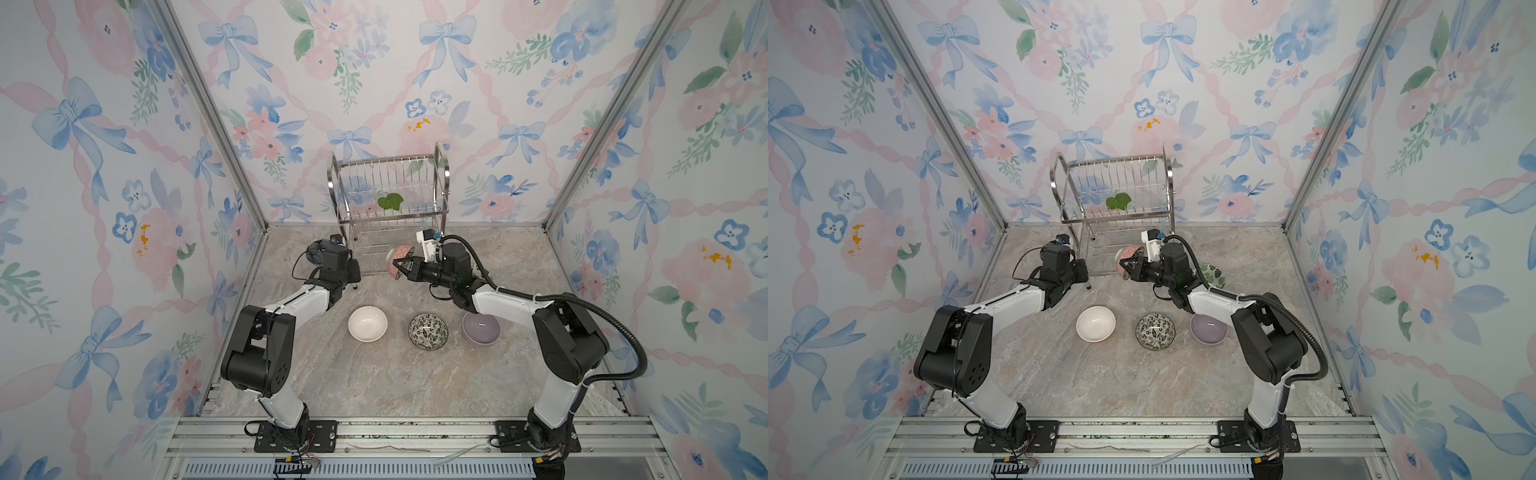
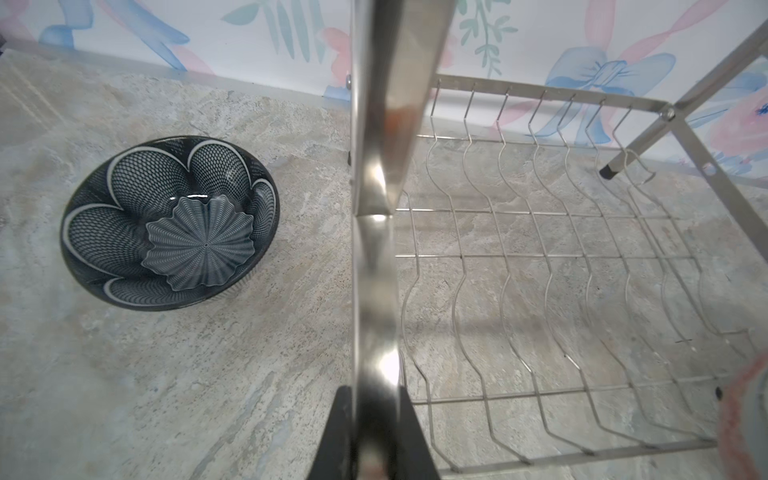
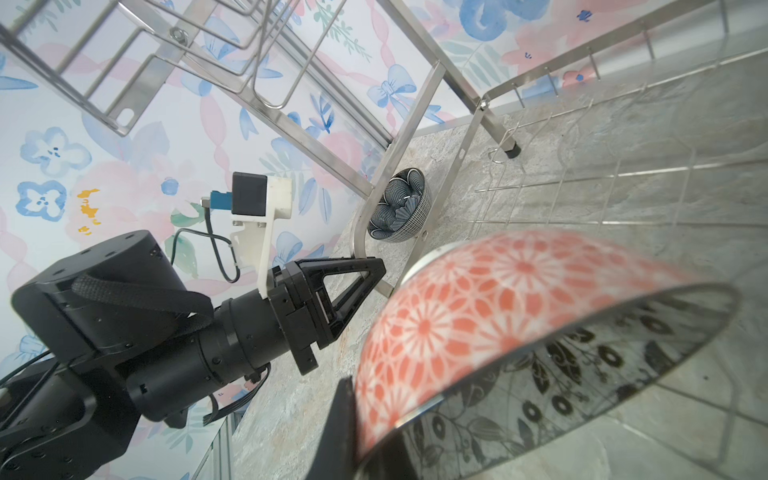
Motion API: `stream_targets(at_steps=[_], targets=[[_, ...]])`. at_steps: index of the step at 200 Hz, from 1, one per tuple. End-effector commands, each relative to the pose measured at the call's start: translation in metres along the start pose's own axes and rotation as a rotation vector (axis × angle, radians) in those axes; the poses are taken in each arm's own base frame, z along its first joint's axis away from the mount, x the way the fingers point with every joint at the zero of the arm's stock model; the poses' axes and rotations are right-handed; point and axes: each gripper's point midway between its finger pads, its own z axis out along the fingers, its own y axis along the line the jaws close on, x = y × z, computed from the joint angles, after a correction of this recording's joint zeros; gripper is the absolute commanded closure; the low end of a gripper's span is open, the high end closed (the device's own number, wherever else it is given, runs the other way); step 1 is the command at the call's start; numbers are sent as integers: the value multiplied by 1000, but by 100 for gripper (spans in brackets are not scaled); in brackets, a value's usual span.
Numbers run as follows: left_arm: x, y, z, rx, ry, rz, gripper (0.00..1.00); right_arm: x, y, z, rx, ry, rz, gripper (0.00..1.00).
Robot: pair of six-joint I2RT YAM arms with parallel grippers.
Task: Load the bowls into the dish rack
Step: 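Lower the floral bowl on its edge into the rack's wire slots with the right gripper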
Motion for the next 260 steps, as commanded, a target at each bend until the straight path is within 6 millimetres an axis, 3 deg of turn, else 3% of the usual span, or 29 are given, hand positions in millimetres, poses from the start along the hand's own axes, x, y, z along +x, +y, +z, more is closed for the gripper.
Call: stream_targets(at_steps=[1, 20, 95, 128, 183, 260], targets=[[15, 7, 4, -29, 38, -57, 96, -26, 30, -16, -59, -77, -59, 100], [16, 8, 0, -51, 35, -27, 100, -27, 34, -19, -64, -83, -63, 100], [16, -8, -24, -82, 21, 91, 100, -24, 35, -21, -68, -101, -61, 100], [17, -2, -40, -93, -5, 84, 100, -20, 35, -19, -77, -97, -59, 100], [17, 7, -65, -94, -85, 168, 100, 8, 48, -12, -120, -67, -80, 100], [14, -5, -52, -45, -78, 252, 100, 16, 46, 26, -124, -56, -91, 100]])
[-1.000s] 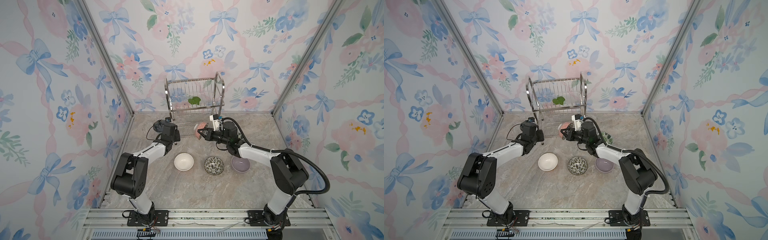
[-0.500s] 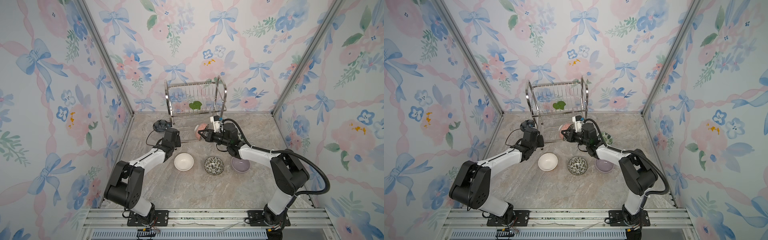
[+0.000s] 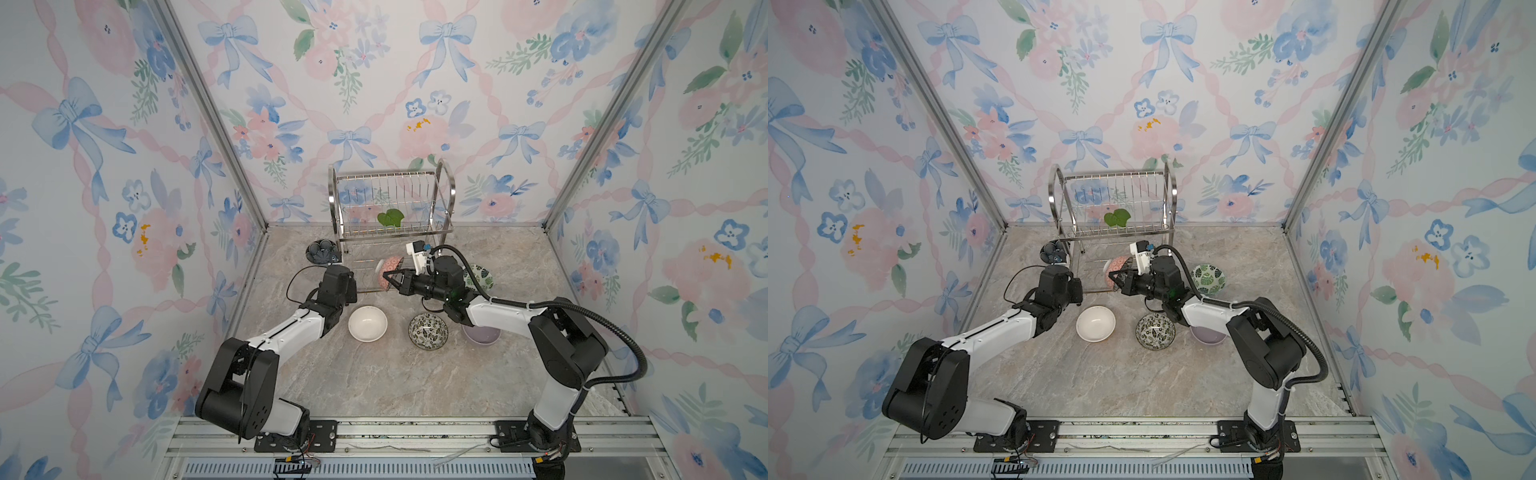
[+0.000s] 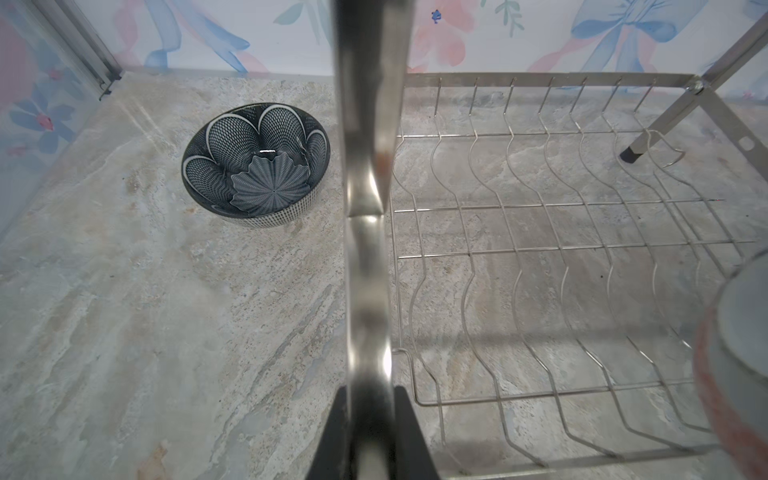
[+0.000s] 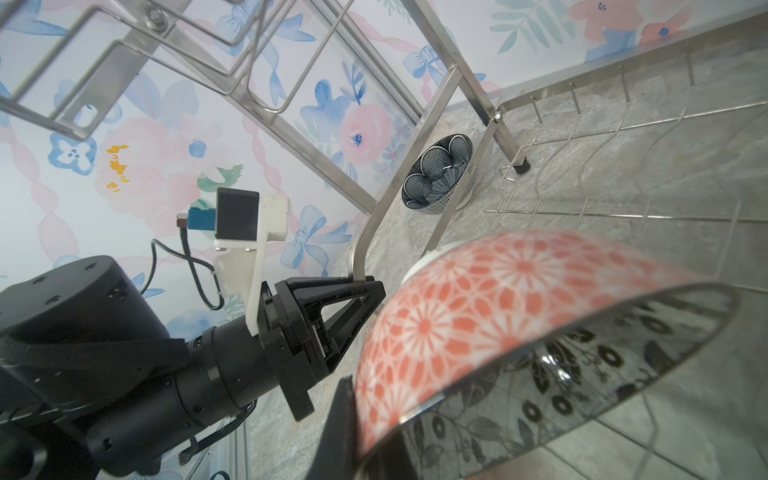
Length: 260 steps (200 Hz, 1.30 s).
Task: Load the bowls into the dish rack
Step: 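Lower the floral bowl on its edge into the rack's wire slots with the right gripper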
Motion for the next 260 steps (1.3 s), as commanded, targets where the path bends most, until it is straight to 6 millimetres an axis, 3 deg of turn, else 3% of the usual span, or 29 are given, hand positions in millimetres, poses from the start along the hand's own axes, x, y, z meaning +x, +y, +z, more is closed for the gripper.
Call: stream_targets(at_steps=[1, 47, 124, 159, 260], targets=[[-23, -15, 1, 48, -63, 110, 100, -26, 15, 15, -52, -85, -66, 100], [-20, -21, 11, 69, -32, 159, 100, -39, 8, 41, -65, -100, -49, 100], [-10, -21, 23, 58, 10, 220, 100, -56, -23, 77, -89, -102, -25, 100], [-4, -20, 27, 53, 26, 228, 100, -65, -46, 86, -65, -116, -9, 100], [-5, -21, 25, 49, 29, 287, 100, -77, -64, 110, -145, -153, 2, 100]])
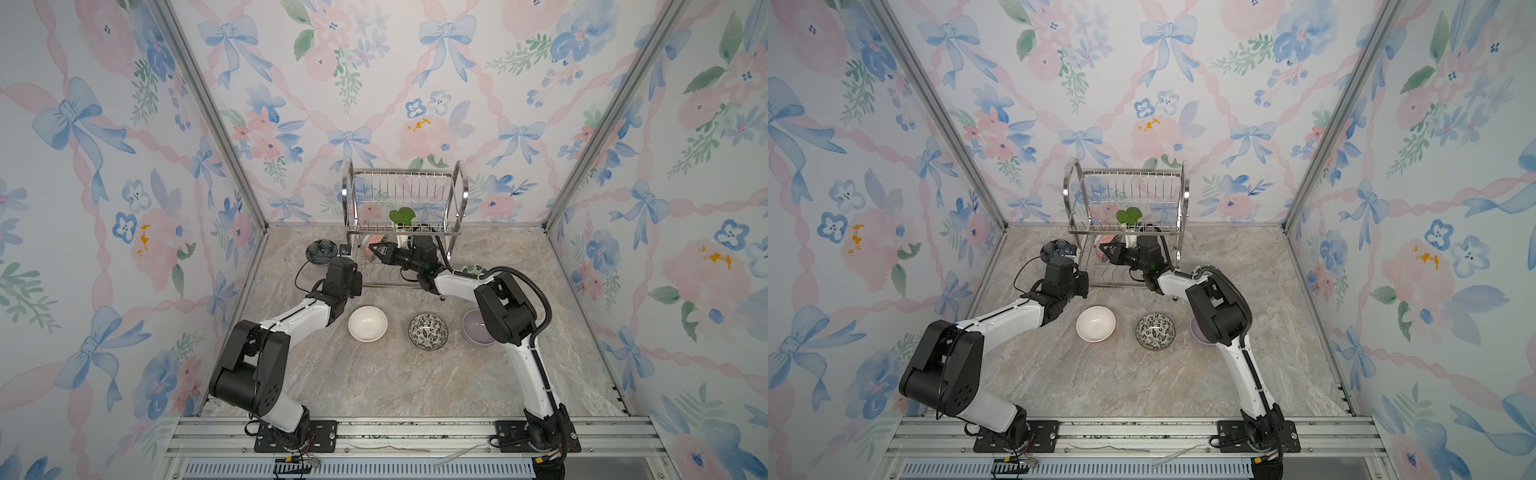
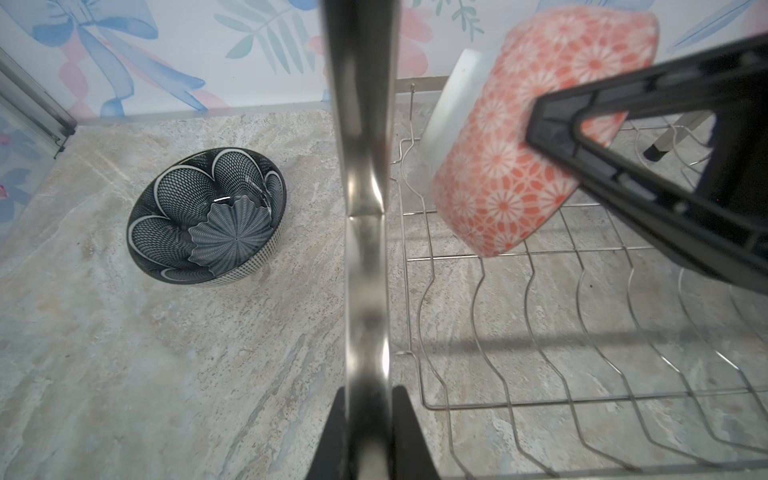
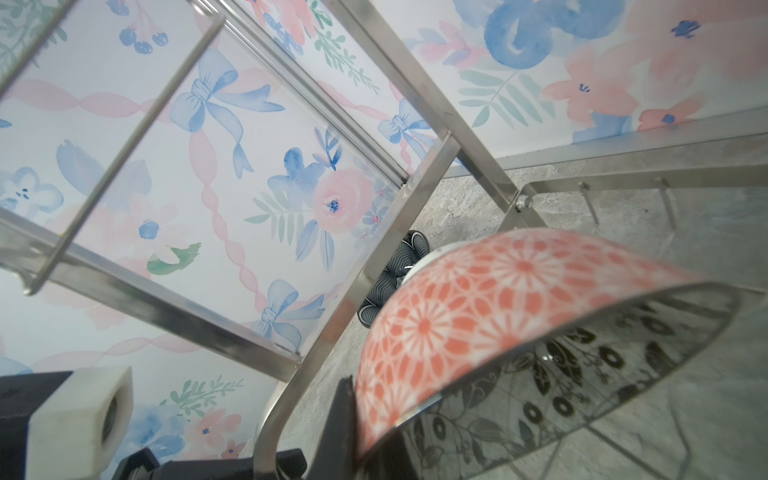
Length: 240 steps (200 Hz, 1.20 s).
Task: Load the bowls into the dish rack
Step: 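Lower the floral bowl on its edge into the rack's wire slots with the right gripper, then push the floral bowl deeper into the rack slots with the right gripper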
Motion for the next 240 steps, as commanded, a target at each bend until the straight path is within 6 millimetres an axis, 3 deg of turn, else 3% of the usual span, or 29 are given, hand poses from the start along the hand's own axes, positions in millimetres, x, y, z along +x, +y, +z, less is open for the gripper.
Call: stream_targets(at_steps=[1, 148, 178, 240], targets=[[9, -4, 1, -1, 42, 184, 100, -11, 11, 7, -80, -44, -23, 100], [10, -25, 19, 91, 95, 301, 100, -12, -1, 33, -30, -23, -80, 100], [20, -25, 23, 88, 107, 296, 100, -10, 0, 42, -14, -10, -106, 100], [19, -21, 21, 70, 104, 313, 100, -2, -10, 48, -30, 5, -91, 100]])
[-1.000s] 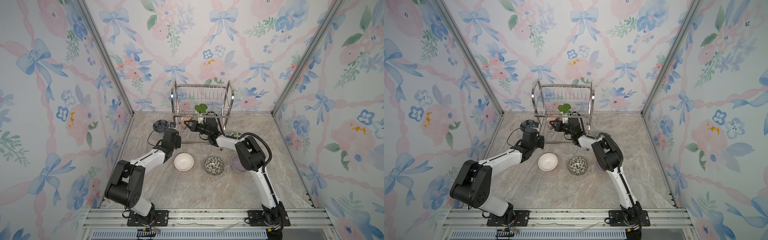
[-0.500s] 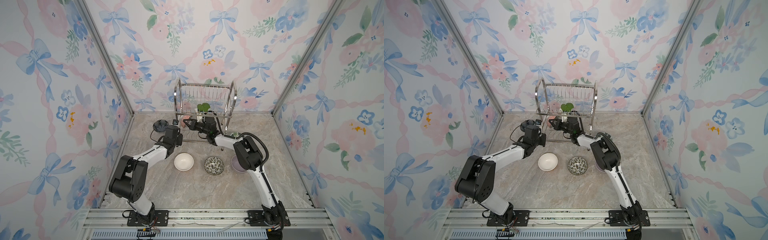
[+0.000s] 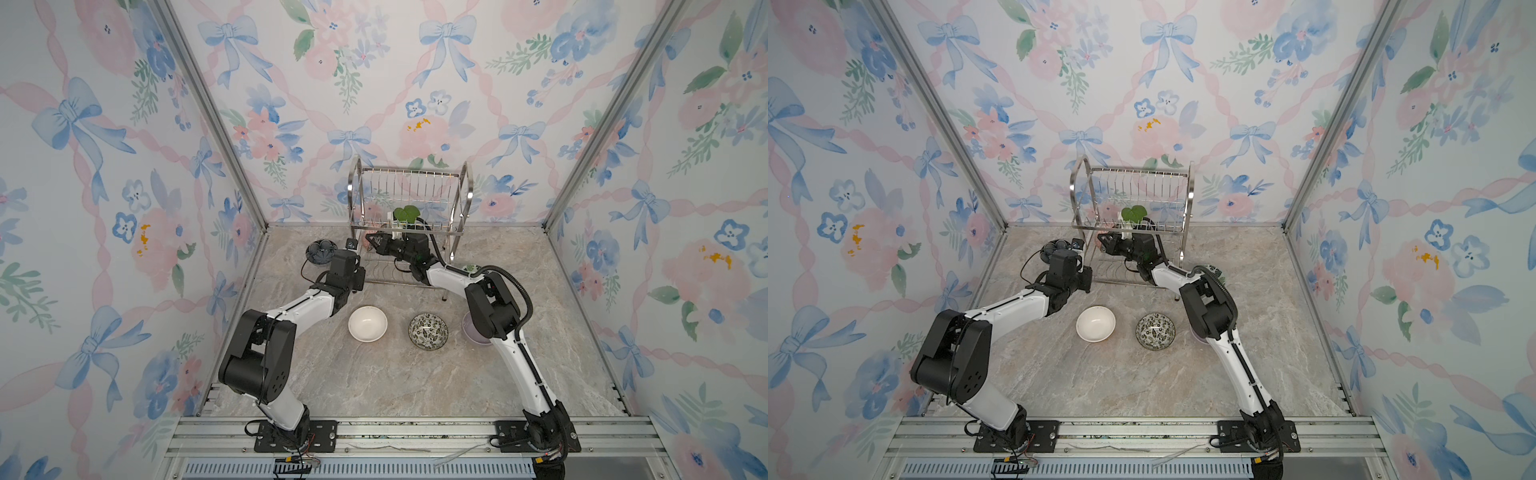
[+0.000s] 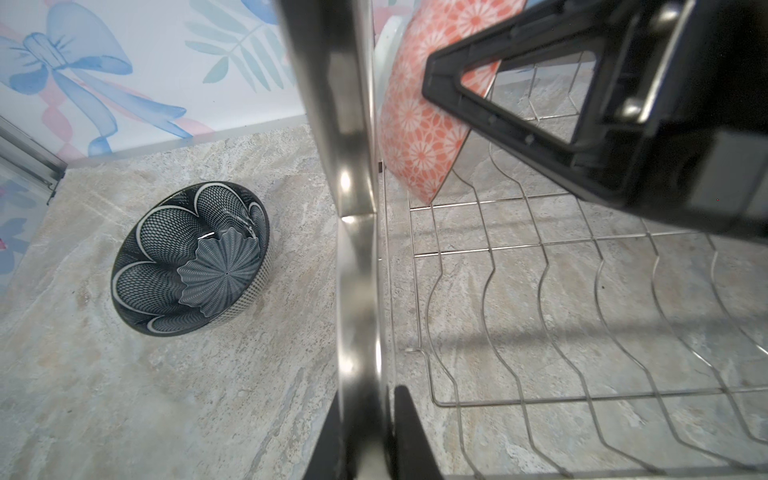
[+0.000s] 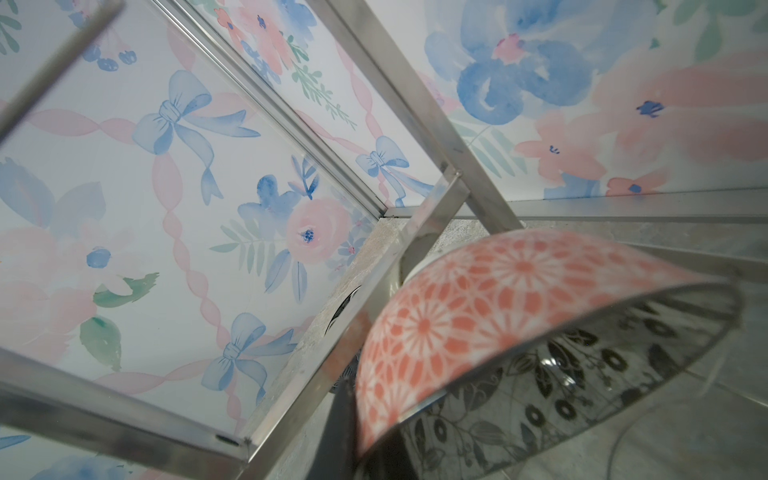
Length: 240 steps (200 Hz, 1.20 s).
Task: Load the bowls into the dish rack
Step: 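Push the floral bowl deeper into the rack slots with the right gripper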
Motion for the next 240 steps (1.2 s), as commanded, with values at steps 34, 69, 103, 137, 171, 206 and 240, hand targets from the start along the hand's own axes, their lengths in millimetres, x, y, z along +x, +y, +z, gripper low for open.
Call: stream_targets(at_steps=[34, 69, 103, 137, 171, 206, 240], targets=[[28, -16, 6, 56, 84, 209, 100, 22, 7, 9, -90, 44, -17, 100], [25, -15, 5, 51, 78, 209, 100, 18, -2, 3, -92, 47, -13, 100], [20, -14, 2, 48, 66, 197, 100, 14, -3, -1, -109, 72, -33, 100], [21, -13, 2, 44, 68, 196, 100, 20, -17, -3, -69, 105, -60, 100], [20, -11, 1, 35, 68, 194, 100, 17, -30, -9, -31, 86, -66, 100], [18, -8, 1, 25, 64, 187, 100, 13, -37, -15, -7, 78, -68, 100], [19, -7, 1, 20, 69, 184, 100, 15, -41, -14, 3, 109, -99, 99]])
